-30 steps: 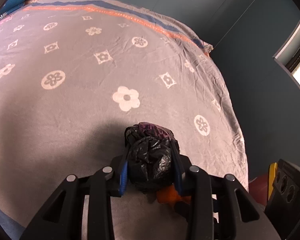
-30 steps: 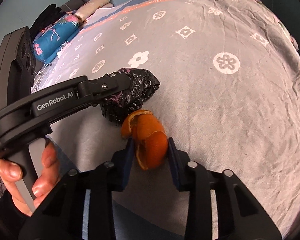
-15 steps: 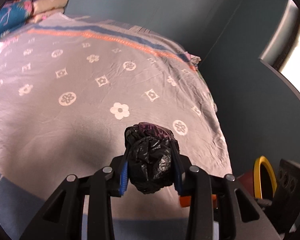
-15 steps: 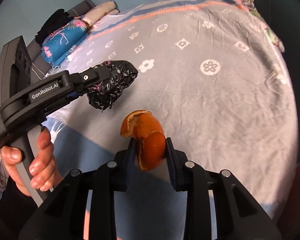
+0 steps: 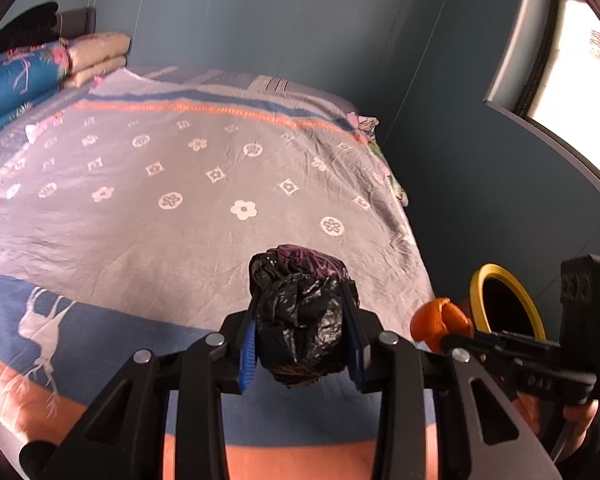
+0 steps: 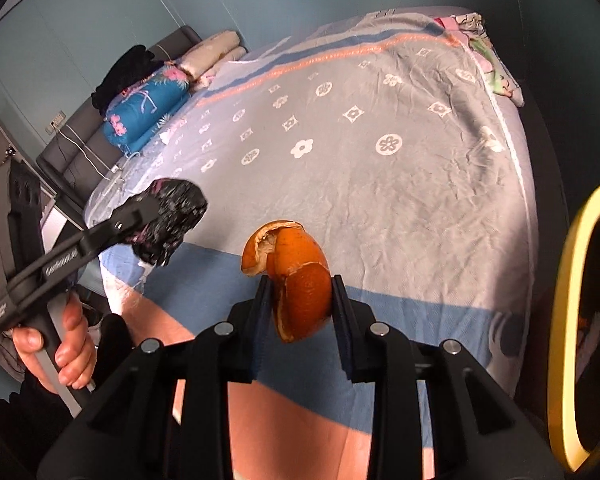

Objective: Collect trash
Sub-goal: 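Lift and carry the black bag and orange peel over the bin with both tools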

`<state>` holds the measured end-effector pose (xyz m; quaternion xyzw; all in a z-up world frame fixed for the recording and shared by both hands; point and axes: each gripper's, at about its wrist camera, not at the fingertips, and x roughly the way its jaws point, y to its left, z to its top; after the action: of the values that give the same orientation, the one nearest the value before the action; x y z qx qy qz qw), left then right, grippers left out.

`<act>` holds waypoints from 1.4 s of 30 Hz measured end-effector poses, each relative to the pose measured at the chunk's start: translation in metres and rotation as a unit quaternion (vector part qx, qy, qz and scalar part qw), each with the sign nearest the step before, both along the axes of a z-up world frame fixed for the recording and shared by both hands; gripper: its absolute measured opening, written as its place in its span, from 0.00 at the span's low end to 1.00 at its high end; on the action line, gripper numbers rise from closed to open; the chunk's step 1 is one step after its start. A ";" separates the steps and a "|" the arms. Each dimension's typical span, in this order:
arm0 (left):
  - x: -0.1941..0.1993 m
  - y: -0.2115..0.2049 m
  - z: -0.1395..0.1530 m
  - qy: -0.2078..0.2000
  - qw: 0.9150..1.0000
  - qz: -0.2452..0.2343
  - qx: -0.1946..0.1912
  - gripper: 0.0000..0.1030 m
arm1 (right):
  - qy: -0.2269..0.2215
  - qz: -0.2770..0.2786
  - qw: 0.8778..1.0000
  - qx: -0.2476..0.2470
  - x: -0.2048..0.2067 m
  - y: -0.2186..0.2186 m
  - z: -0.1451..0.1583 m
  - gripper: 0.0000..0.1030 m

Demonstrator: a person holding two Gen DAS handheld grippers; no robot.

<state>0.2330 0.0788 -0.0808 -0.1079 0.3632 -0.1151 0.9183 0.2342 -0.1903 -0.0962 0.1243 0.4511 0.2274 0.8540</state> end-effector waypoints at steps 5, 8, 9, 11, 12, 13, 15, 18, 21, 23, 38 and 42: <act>-0.032 -0.008 0.017 -0.024 1.000 -0.004 0.001 0.32 | -0.020 -0.002 1.000 0.009 -0.023 -0.012 0.019 0.27; -0.050 -0.016 0.028 -0.041 0.999 -0.009 0.002 0.32 | -0.039 -0.005 0.999 0.019 -0.039 -0.020 0.033 0.27; -0.055 -0.019 0.032 -0.049 0.999 -0.013 0.003 0.32 | -0.042 -0.006 0.999 0.020 -0.041 -0.021 0.036 0.28; -0.063 -0.027 0.041 -0.062 0.998 -0.021 0.008 0.32 | -0.051 -0.009 0.998 0.023 -0.047 -0.024 0.044 0.28; -0.066 -0.030 0.044 -0.068 0.997 -0.024 0.010 0.32 | -0.056 -0.011 0.998 0.025 -0.050 -0.027 0.049 0.28; -0.068 -0.034 0.048 -0.074 0.997 -0.028 0.011 0.32 | -0.059 -0.012 0.998 0.027 -0.052 -0.030 0.052 0.28; -0.073 -0.043 0.057 -0.086 0.995 -0.038 0.015 0.32 | -0.067 -0.018 0.997 0.032 -0.058 -0.038 0.058 0.28; -0.079 -0.056 0.067 -0.103 0.993 -0.049 0.022 0.32 | -0.076 -0.028 0.996 0.036 -0.065 -0.049 0.067 0.28; -0.084 -0.070 0.075 -0.115 0.991 -0.063 0.028 0.32 | -0.083 -0.038 0.995 0.042 -0.069 -0.062 0.072 0.28; -0.085 -0.079 0.078 -0.120 0.990 -0.071 0.031 0.32 | -0.086 -0.045 0.994 0.045 -0.071 -0.071 0.074 0.28; -0.074 -0.146 0.090 -0.129 0.982 -0.128 0.043 0.32 | -0.112 -0.117 0.985 0.055 -0.083 -0.142 0.082 0.28; -0.069 -0.168 0.090 -0.130 0.979 -0.146 0.048 0.32 | -0.122 -0.145 0.981 0.045 -0.087 -0.162 0.084 0.28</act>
<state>0.1643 -0.0891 0.0093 0.0069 0.2579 -0.2435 0.9350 0.1474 -0.3522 -0.0126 0.1975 0.3100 0.1346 0.9202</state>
